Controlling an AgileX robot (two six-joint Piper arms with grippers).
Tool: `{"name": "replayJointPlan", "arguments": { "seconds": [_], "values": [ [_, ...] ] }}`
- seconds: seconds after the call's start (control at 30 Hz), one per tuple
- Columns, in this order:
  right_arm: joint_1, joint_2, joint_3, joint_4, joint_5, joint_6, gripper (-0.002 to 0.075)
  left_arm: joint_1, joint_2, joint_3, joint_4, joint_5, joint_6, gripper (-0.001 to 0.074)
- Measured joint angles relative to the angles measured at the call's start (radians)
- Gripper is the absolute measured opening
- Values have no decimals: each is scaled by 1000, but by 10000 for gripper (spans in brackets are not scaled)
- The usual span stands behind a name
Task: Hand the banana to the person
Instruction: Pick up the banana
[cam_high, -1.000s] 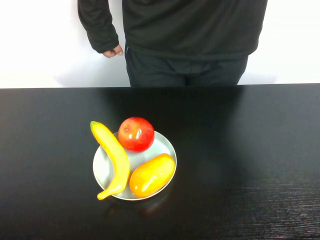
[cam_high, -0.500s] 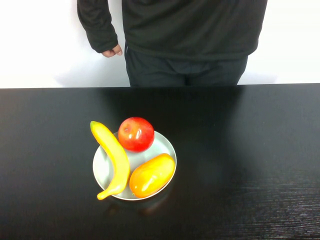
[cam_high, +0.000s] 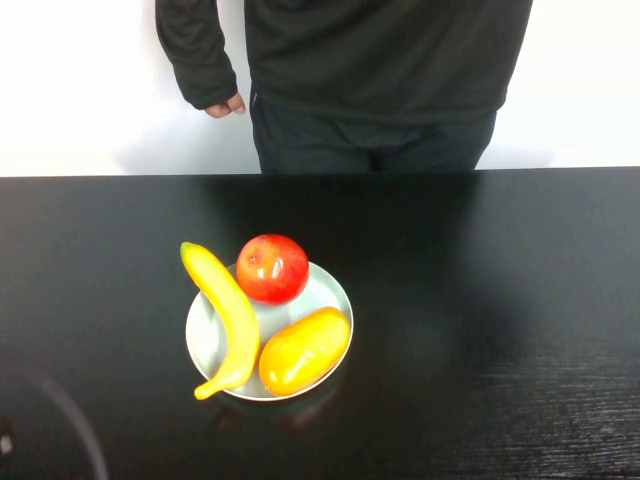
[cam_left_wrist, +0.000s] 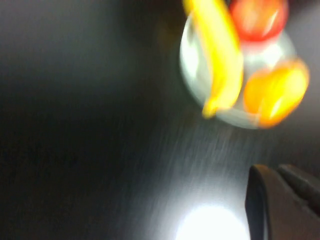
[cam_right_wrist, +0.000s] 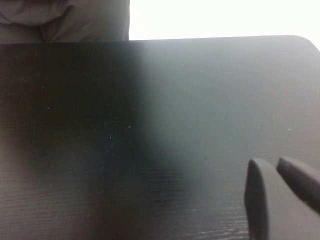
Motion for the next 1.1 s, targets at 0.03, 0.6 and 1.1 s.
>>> {"name": "replayJointPlan", "arguments": {
  "seconds": [0.03, 0.6, 1.1],
  "values": [
    [0, 0, 0, 0, 0, 0, -7, 0, 62, -42, 5, 55, 16, -4],
    [0, 0, 0, -1, 0, 0, -7, -278, 655, -340, 137, 111, -45, -4],
    [0, 0, 0, -1, 0, 0, -7, -428, 1041, -608, 171, 84, -60, 349]
  ]
}}
